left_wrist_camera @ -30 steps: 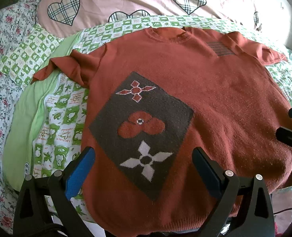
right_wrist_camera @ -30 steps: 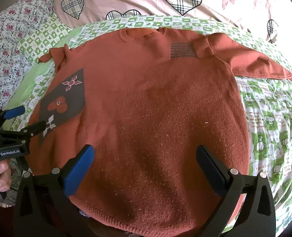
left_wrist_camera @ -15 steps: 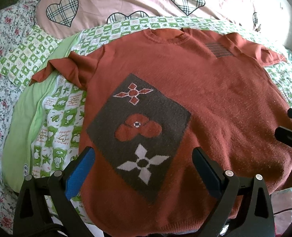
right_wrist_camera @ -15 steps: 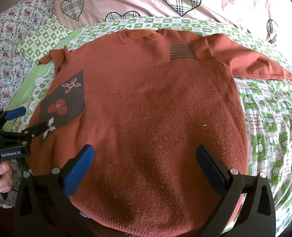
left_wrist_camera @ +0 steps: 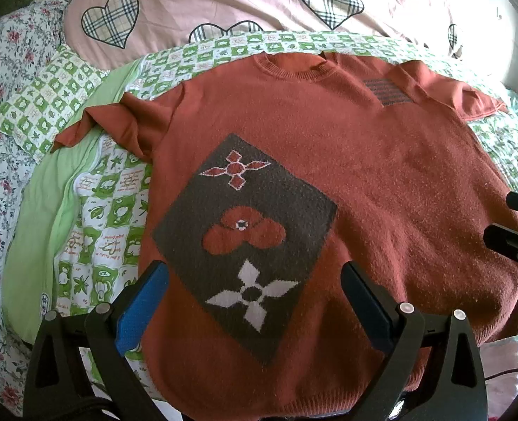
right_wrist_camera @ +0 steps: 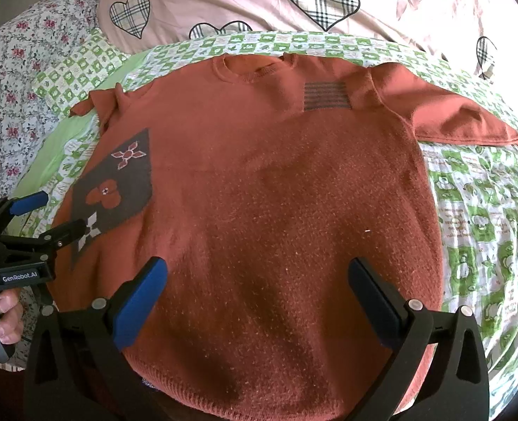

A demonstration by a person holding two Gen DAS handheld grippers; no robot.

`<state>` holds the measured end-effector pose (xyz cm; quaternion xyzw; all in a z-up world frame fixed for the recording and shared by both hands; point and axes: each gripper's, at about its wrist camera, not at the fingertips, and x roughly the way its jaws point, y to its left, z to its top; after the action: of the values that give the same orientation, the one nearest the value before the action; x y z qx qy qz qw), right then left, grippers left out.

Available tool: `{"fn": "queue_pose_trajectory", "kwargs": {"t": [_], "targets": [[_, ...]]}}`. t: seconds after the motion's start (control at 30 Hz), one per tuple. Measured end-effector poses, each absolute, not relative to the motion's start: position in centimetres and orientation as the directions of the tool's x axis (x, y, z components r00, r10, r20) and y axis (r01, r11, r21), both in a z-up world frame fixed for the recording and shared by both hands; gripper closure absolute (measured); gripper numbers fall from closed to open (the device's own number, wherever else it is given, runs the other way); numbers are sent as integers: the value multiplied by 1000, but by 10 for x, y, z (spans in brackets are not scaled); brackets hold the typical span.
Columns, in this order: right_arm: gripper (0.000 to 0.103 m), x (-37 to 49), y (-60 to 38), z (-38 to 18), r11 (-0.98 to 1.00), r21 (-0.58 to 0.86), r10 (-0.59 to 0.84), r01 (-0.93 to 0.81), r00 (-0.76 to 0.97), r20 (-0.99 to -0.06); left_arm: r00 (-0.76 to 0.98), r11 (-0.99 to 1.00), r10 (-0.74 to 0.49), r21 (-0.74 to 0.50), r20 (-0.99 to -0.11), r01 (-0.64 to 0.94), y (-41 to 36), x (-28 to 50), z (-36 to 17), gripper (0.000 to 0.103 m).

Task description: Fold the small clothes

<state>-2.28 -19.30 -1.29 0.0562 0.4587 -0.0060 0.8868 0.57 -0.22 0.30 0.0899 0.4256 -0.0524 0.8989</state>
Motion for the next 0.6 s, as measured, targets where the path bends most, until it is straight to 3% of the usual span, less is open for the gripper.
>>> {"fn": "queue_pose_trajectory", "kwargs": {"t": [0.6], "targets": [[0, -9, -212, -13, 987, 133, 63, 87, 552, -832, 612, 968, 19, 167, -791, 185, -3, 25, 0, 3]]}}
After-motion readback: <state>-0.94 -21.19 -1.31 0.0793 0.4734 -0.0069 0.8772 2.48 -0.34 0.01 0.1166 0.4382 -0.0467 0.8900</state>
